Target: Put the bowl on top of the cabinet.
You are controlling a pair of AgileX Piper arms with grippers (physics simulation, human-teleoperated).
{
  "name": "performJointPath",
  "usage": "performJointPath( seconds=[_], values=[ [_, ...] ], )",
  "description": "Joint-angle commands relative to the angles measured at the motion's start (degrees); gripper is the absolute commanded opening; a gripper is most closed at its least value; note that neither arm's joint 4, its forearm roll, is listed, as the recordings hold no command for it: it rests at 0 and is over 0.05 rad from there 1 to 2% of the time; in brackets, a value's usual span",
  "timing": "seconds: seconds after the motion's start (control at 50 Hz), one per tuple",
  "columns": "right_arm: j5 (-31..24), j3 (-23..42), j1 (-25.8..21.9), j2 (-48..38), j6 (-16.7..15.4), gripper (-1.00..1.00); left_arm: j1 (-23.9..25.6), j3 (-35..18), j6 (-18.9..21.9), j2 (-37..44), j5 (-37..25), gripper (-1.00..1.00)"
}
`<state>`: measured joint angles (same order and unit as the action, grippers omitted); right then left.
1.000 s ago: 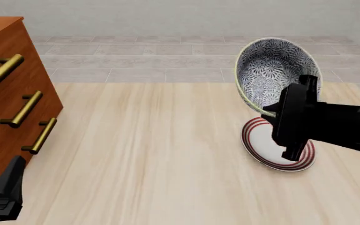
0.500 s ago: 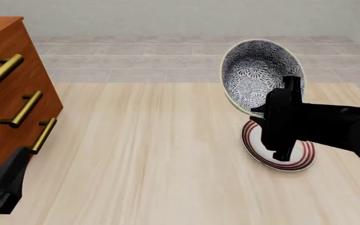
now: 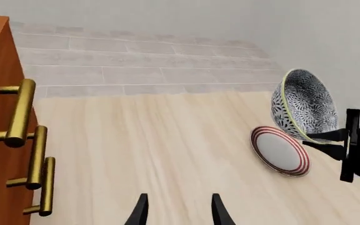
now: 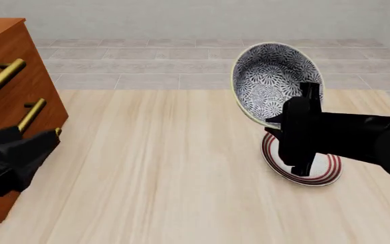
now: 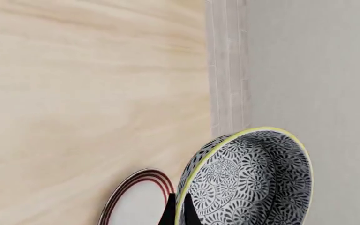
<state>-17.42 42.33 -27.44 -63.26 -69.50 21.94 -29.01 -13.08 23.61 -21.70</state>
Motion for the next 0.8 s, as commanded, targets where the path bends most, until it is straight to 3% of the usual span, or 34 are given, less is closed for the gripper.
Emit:
performJointPath(
  seconds=[0.02, 0.08, 0.12, 0.72, 0.8],
  values=[
    [0.1, 0.2, -1.0, 0.7, 0.2, -1.0, 7.3, -8.2, -3.0, 5.5, -6.8, 1.0],
    [-0.1, 0.2, -1.3, 0.9, 0.2, -1.0, 9.1, -10.3, -3.7, 7.1, -7.8, 1.0],
    [-0.2, 0.3, -1.5, 1.0, 0.2, -1.0, 12.3, -12.1, -6.3, 9.6, -8.6, 1.0],
    [-0.3, -0.5, -3.4, 2.0, 0.6, -1.0, 18.2, -28.7, -8.1, 19.8, -15.3, 1.0],
    [-0.2, -1.0, -3.7, 2.5, 0.6, -1.0, 18.8, -29.6, -10.5, 20.5, -15.6, 1.0]
  ],
)
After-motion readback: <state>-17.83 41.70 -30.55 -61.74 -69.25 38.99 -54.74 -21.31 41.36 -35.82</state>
